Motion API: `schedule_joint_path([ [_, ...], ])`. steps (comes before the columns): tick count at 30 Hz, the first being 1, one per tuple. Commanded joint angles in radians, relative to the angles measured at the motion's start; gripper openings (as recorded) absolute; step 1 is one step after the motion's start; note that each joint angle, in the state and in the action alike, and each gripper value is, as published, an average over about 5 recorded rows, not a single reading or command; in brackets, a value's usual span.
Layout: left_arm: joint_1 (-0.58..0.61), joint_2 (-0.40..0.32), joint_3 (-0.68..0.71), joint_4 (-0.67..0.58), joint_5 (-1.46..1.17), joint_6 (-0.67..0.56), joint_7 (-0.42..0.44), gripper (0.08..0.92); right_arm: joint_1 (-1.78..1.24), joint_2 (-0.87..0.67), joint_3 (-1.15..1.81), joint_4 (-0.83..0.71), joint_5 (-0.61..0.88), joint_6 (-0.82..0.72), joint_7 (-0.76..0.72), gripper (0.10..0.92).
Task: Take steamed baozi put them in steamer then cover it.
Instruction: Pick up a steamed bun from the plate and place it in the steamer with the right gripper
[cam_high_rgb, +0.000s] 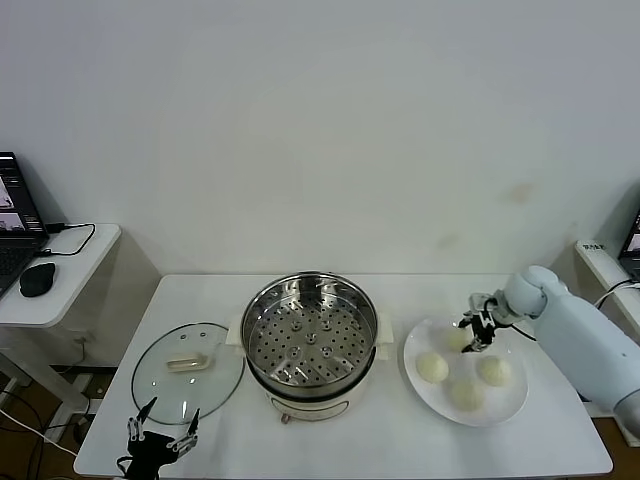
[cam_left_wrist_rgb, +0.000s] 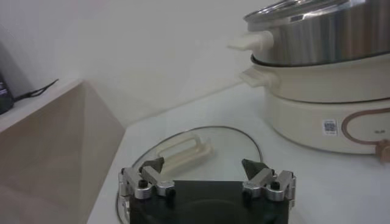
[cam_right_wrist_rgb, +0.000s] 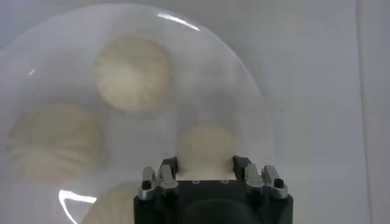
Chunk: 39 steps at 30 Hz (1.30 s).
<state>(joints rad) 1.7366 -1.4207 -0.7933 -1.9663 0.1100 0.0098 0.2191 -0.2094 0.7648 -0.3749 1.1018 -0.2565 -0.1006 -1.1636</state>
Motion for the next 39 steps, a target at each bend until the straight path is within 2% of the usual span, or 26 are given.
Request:
schedule_joint_path([
  [1, -0.001, -0.006, 0.0, -0.001, -0.004, 0.001, -0.005, 0.823, 0.181, -0.044, -0.114, 0.061, 0.167, -0.022, -0.028, 0.568],
  [5, 0.003, -0.007, 0.003, -0.008, -0.004, 0.0, -0.007, 0.823, 0.381, -0.012, -0.242, 0.059, 0.267, -0.022, -0.049, 0.569],
  [10, -0.006, -0.005, 0.003, -0.012, -0.014, -0.003, -0.028, 0.823, 0.568, 0.105, -0.393, 0.02, 0.369, -0.032, -0.088, 0.575],
  [18, -0.011, 0.009, -0.007, -0.029, -0.037, -0.001, -0.042, 0.823, 0.711, 0.328, -0.47, -0.078, 0.428, -0.016, -0.126, 0.569],
  [20, -0.015, 0.007, -0.011, -0.026, -0.049, -0.001, -0.046, 0.823, 0.713, 0.38, -0.471, -0.106, 0.431, 0.035, -0.14, 0.568],
  [24, -0.012, 0.005, -0.017, -0.021, -0.061, -0.003, -0.053, 0.823, 0.698, 0.468, -0.463, -0.165, 0.464, 0.247, -0.201, 0.57],
  [28, -0.007, 0.006, -0.021, -0.022, -0.066, -0.005, -0.054, 0.823, 0.683, 0.499, -0.467, -0.134, 0.409, 0.423, -0.242, 0.573],
  [32, 0.004, 0.006, -0.023, -0.018, -0.068, -0.005, -0.056, 0.823, 0.666, 0.499, -0.477, -0.025, 0.285, 0.603, -0.24, 0.576],
  [35, 0.01, 0.001, -0.023, -0.009, -0.065, -0.005, -0.058, 0.823, 0.642, 0.495, -0.471, 0.04, 0.177, 0.655, -0.218, 0.577],
  [39, 0.014, -0.009, -0.022, -0.003, -0.06, -0.004, -0.059, 0.823, 0.628, 0.515, -0.467, 0.045, 0.036, 0.726, -0.205, 0.577],
])
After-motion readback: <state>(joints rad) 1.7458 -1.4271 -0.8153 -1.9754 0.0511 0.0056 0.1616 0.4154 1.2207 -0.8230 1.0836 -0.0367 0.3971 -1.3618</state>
